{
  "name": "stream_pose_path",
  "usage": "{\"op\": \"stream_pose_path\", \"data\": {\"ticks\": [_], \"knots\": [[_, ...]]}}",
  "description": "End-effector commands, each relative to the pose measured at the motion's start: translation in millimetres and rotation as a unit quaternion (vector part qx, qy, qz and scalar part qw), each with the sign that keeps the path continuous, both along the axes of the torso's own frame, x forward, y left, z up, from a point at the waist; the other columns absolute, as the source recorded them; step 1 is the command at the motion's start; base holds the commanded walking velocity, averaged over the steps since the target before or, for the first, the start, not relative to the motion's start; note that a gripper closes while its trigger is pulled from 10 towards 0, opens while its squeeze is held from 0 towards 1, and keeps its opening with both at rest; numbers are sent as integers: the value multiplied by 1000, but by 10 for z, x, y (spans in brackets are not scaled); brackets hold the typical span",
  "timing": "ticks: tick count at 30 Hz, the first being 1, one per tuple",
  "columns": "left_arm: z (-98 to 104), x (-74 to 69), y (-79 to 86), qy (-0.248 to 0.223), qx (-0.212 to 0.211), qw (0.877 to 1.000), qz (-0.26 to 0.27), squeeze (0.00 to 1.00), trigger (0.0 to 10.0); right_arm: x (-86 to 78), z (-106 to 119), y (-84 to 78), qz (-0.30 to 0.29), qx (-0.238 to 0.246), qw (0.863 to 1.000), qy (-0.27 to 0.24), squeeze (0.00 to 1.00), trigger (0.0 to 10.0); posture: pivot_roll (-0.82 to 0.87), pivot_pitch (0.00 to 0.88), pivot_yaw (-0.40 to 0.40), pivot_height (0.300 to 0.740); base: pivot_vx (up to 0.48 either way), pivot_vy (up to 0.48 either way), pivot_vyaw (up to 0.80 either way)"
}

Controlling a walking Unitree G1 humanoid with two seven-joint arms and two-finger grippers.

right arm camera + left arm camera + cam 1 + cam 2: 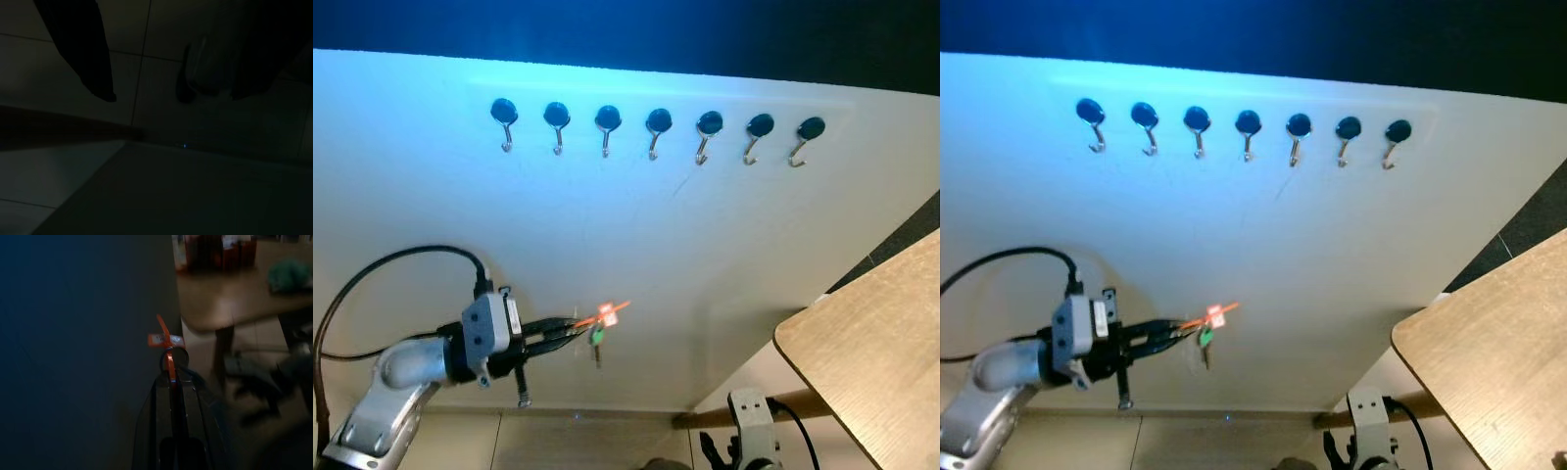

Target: Hang keys on a hook

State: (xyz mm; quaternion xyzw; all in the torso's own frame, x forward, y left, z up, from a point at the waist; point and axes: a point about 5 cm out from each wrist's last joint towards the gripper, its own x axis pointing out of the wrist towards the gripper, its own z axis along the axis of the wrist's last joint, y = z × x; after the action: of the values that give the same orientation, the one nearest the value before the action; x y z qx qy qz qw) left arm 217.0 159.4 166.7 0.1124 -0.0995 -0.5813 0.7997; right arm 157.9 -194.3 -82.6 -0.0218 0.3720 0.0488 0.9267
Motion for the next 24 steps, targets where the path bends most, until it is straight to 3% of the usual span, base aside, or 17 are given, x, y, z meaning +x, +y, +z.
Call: {"op": "stream_pose_path", "data": {"ticks": [1, 2, 5, 8, 12, 13, 16, 24], "knots": [[258, 6, -59, -8, -36, 999, -9, 0, 10000, -33, -6, -2, 5, 0, 1000, -1, 0, 10000, 61, 71, -79, 740, 0, 0, 0], [258, 6, -59, -8, -36, 999, -9, 0, 10000, -33, -6, -2, 5, 0, 1000, -1, 0, 10000, 61, 71, -79, 740, 0, 0, 0], [517, 32, -105, -17, -72, 997, -18, 0, 10000, -32, -5, 30, 12, 3, 1000, -5, 0, 10000, 62, 71, -80, 740, 0, 0, 0], [701, 59, -88, -15, -104, 994, -19, 0, 10000, 64, 55, 96, 33, 13, 999, -37, 0, 10000, 65, 70, -80, 740, 0, 0, 0], [776, 59, -72, -9, -115, 993, -22, 0, 10000, 140, 105, 155, 56, 20, 996, -60, 0, 10000, 64, 71, -77, 740, 0, 0, 0], [853, 65, -38, -5, -119, 993, -26, 0, 10000, 253, 184, 258, 98, 28, 990, -92, 0, 10000, 62, 70, -75, 740, 0, 0, 0], [889, 60, -21, -3, -116, 993, -29, 0, 10000, 304, 223, 309, 121, 29, 987, -106, 0, 10000, 63, 69, -75, 740, 0, 0, 0], [1022, 81, 52, -24, -122, 992, -15, 0, 10000, 332, 243, 344, 131, 31, 984, -113, 0, 10000, 69, 70, -87, 740, 0, 0, 0]]}}
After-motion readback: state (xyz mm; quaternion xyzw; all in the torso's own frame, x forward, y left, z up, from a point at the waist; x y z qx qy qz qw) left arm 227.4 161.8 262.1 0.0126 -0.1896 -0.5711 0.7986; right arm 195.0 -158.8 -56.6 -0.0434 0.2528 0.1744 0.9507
